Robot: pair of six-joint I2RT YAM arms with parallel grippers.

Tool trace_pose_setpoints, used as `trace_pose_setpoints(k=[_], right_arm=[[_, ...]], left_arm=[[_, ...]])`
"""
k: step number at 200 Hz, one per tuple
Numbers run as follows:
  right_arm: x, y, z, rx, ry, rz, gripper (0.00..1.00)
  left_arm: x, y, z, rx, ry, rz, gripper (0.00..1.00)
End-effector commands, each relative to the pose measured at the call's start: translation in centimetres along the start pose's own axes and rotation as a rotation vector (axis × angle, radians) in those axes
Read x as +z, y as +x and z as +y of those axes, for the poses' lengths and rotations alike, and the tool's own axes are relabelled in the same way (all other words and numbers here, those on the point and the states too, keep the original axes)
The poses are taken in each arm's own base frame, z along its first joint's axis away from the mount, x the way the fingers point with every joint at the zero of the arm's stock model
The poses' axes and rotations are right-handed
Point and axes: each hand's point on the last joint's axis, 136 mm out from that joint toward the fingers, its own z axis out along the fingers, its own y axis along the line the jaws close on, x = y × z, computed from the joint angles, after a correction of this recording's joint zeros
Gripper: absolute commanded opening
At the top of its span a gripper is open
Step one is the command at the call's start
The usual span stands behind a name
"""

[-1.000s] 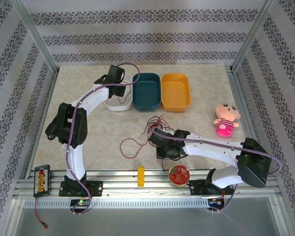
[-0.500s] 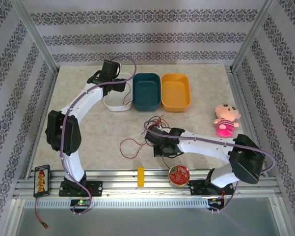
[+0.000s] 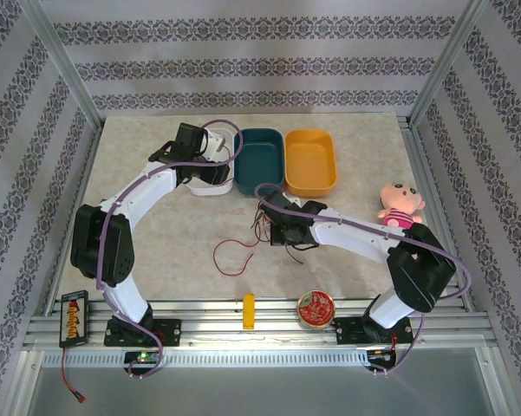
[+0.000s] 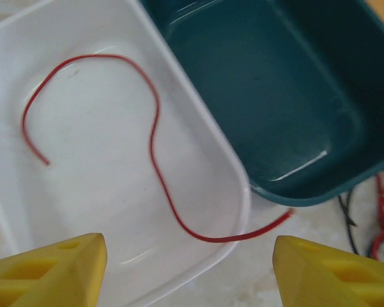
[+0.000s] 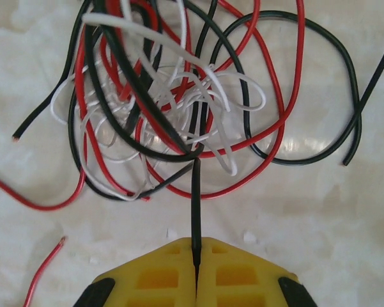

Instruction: Untangle the cables

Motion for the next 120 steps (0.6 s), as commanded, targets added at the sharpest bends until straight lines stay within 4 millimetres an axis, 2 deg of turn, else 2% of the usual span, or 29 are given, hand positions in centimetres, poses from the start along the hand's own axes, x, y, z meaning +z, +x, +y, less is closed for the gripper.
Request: trace_pose_setpoints(k=[1, 29, 56, 120], right_arm=[[0.7, -1.6, 0.9, -0.015, -0.033, -0.016, 0.0], [1.5, -0.9, 0.8, -0.016, -0.022, 0.013, 0.0], [1.5, -0.6, 0.4, -0.005, -0.019, 0.016, 0.0], [1.6, -0.6, 0.4, 0.002, -0.024, 0.015, 0.0]], left_arm=[[-0.6, -0.3, -2.0, 0.125, 0.131, -0.018, 0.69], [0.5, 1.4, -3.4, 0.165, 0.221, 0.043, 0.69], [1.8, 2.5, -2.7, 0.181, 0.198, 0.087, 0.69], [3.7, 2.1, -2.9, 0.16, 0.221, 0.085, 0.6]])
